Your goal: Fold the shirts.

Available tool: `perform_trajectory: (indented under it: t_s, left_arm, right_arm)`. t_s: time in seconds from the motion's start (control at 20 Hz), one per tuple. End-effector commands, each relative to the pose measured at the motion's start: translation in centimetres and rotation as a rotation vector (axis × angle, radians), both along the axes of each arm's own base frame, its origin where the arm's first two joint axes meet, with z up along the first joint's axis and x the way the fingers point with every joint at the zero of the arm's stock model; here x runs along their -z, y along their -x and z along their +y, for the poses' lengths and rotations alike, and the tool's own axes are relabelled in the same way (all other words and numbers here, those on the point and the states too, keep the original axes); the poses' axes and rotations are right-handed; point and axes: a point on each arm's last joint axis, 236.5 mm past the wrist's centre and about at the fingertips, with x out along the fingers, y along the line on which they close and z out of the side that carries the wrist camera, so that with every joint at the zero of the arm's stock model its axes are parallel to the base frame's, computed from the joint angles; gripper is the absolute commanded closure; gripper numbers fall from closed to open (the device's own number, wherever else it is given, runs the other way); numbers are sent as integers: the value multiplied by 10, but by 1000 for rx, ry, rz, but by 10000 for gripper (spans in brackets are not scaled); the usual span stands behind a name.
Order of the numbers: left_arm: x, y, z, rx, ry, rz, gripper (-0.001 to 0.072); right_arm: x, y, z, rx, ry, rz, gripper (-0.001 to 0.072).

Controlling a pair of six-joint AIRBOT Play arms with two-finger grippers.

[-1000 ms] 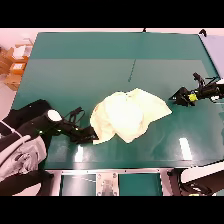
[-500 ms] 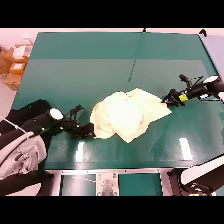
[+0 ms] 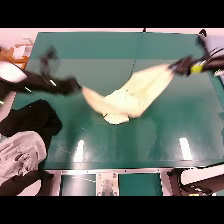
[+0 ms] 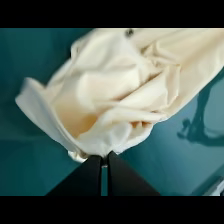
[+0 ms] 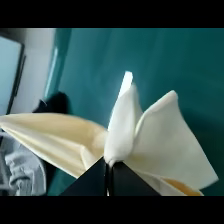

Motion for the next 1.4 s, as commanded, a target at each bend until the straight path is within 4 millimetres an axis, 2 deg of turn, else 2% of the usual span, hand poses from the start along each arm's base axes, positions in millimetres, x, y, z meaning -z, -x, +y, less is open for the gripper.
perform_trajectory:
  t_s: [0.0, 0.05, 0.15, 0.25, 0.35, 0.45, 0.55, 0.65, 0.75, 0.8, 0.9, 1.0, 1.05, 1.2, 1.3, 1.35]
  left_arm:
    - [-194, 12, 43, -118, -40, -483, 684]
    - [-244, 28, 50, -140, -51, -615, 684]
    - [-329, 69, 56, -166, -49, -842, 684]
    - [-386, 111, 59, -181, -34, -1009, 684]
    - [-412, 138, 61, -193, -21, -1102, 684]
    - [-422, 153, 66, -206, -43, -1157, 684]
    - [-424, 155, 78, -254, -93, -1177, 684]
    - [-415, 145, 99, -332, -172, -1142, 684]
    - [-386, 113, 124, -416, -276, -1039, 684]
    - [-361, 90, 132, -435, -311, -963, 684]
    - [-295, 36, 130, -395, -347, -788, 684]
    - [-223, -21, 122, -340, -360, -606, 684]
    - [-183, -50, 117, -311, -362, -513, 684]
    - [-59, -129, 95, -164, -379, -288, 684]
    - [27, -161, 77, -74, -342, -145, 684]
    - [71, -173, 70, -49, -320, -73, 683]
  right_arm:
    - [-189, 41, -5, 97, -34, -450, 697]
    - [-232, 58, -11, 169, 7, -569, 697]
    - [-304, 99, -13, 301, 61, -772, 697]
    - [-355, 145, -8, 417, 115, -938, 697]
    - [-390, 185, 3, 500, 165, -1067, 697]
    - [-418, 217, 8, 599, 212, -1186, 697]
    - [-436, 233, 4, 695, 258, -1259, 696]
    - [-437, 235, 3, 713, 273, -1269, 696]
    - [-425, 220, -10, 720, 291, -1219, 696]
    - [-414, 208, -20, 717, 281, -1174, 696]
    - [-380, 174, -45, 712, 228, -1045, 696]
    - [-330, 130, -65, 696, 170, -896, 696]
    - [-292, 102, -75, 689, 159, -799, 696]
    - [-150, 16, -90, 686, 161, -483, 696]
    - [-40, -34, -92, 695, 176, -283, 696]
    - [7, -52, -92, 695, 174, -195, 696]
